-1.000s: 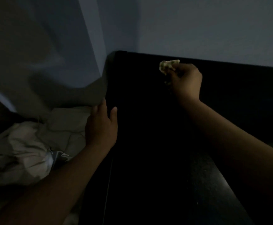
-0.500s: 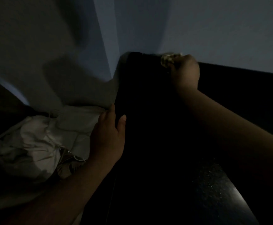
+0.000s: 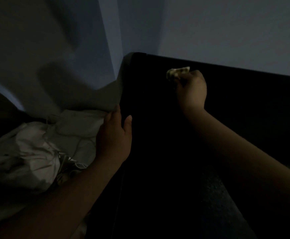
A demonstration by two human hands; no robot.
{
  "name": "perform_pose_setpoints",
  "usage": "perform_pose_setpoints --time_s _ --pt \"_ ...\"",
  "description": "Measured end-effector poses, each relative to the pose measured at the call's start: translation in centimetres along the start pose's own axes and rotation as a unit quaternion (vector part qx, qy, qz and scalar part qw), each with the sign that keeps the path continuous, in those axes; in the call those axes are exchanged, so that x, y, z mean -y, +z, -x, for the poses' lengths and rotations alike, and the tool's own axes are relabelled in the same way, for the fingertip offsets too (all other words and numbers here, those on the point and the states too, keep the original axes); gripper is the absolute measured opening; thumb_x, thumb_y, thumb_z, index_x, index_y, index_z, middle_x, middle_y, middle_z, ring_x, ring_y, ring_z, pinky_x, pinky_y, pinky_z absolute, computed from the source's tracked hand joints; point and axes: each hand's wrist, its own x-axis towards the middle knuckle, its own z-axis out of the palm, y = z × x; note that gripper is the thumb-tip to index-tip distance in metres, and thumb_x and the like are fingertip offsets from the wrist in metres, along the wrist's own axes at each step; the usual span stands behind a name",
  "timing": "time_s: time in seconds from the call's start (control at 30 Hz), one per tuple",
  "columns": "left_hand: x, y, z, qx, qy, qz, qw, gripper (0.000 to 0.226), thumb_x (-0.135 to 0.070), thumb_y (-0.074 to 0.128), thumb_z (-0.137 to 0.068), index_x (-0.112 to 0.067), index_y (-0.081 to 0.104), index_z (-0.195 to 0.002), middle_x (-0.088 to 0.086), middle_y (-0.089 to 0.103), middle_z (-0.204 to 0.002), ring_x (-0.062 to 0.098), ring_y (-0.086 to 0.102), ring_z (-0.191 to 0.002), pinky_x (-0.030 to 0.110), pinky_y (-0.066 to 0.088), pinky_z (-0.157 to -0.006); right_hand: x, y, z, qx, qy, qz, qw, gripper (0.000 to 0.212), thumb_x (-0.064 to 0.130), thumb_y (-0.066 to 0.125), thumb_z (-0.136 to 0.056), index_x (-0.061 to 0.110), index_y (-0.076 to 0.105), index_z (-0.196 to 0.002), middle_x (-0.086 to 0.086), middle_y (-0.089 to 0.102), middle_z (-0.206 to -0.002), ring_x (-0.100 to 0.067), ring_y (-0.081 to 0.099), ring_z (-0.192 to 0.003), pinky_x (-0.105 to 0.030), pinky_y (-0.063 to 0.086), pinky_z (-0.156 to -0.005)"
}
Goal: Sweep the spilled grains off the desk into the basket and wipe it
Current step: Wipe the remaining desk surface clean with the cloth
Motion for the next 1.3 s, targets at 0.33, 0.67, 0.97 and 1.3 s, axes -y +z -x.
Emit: perform_pose_setpoints --time_s 0.33,0.67,0.97,1.3 --pt "-0.3 -0.3 0.1 0.003 -0.011 -0.011 1.000 0.055 -0.043 0.030 -0.100 -0.021 0.022 -0.150 0.009 0.030 -0.152 0.030 0.041 -0.129 0.039 0.036 -0.102 1.3 -3.7 6.2 0.041 -0.054 -0.077 0.995 0.012 0.014 0.067 -0.085 0.005 0.074 -0.089 -0.006 0.061 -0.093 -0.023 0.062 -0.086 -0.023 0.045 -0.079" --pt "-0.2 -0.4 -0.1 0.005 0.001 -0.014 1.000 0.062 -0.049 0.028 -0.096 -0.015 0.027 -0.148 0.015 0.036 -0.147 0.034 0.042 -0.127 0.041 0.038 -0.099 1.3 -3.4 10.1 0.062 -0.065 -0.083 0.992 0.020 0.019 0.067 -0.086 0.015 0.074 -0.105 -0.007 0.062 -0.098 -0.024 0.062 -0.093 -0.034 0.050 -0.085" --pt "-0.1 -0.3 -0.3 0.014 -0.007 -0.020 1.000 0.055 -0.040 0.029 -0.101 -0.016 0.023 -0.149 0.014 0.032 -0.150 0.033 0.039 -0.130 0.038 0.035 -0.102 0.6 -6.8 11.6 0.043 -0.017 -0.117 0.992 0.019 0.014 0.065 -0.088 0.006 0.072 -0.103 -0.011 0.060 -0.100 -0.026 0.060 -0.092 -0.044 0.051 -0.084" --pt "0.1 0.1 -0.6 -0.001 0.001 -0.046 0.999 0.055 -0.041 0.029 -0.101 -0.015 0.025 -0.149 0.015 0.036 -0.148 0.033 0.039 -0.131 0.038 0.034 -0.102 2.9 -5.4 18.2 0.103 -0.041 -0.132 0.985 0.021 0.019 0.066 -0.088 0.015 0.073 -0.107 0.000 0.061 -0.101 -0.018 0.060 -0.093 -0.039 0.053 -0.082"
